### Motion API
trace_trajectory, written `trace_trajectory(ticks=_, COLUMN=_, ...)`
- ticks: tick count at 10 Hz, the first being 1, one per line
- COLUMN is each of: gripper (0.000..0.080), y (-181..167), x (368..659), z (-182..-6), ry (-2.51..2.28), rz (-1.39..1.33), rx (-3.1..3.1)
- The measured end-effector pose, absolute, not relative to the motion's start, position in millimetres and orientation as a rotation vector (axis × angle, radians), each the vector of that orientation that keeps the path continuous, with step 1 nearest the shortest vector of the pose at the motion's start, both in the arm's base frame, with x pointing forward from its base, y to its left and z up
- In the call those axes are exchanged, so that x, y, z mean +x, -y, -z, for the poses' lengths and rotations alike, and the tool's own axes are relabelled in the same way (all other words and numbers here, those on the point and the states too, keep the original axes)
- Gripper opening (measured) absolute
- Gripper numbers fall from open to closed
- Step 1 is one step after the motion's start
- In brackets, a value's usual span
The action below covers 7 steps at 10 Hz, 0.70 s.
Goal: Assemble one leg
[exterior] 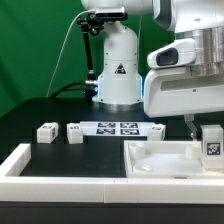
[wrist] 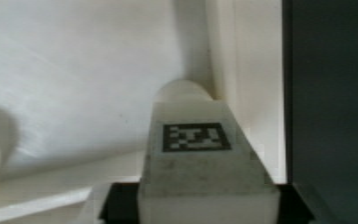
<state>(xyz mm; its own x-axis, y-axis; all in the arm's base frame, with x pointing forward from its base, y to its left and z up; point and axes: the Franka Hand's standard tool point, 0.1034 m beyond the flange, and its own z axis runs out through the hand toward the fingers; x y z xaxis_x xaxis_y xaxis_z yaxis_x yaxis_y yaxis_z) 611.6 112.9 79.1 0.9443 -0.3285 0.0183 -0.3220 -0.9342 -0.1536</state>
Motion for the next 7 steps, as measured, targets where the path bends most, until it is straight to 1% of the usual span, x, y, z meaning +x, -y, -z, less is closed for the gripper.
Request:
trace_trajectory(ticks=3, gripper=0.0292, y=-114.0, x=608.5, z=-78.5, ry=-1.142, rz=0.063, rx=-2.762)
trace_trajectory(ticks=7, gripper=0.0292, y=-114.1, x=608.7, z=-78.2, ry=-1.596, rz=0.018, rx=-2.51)
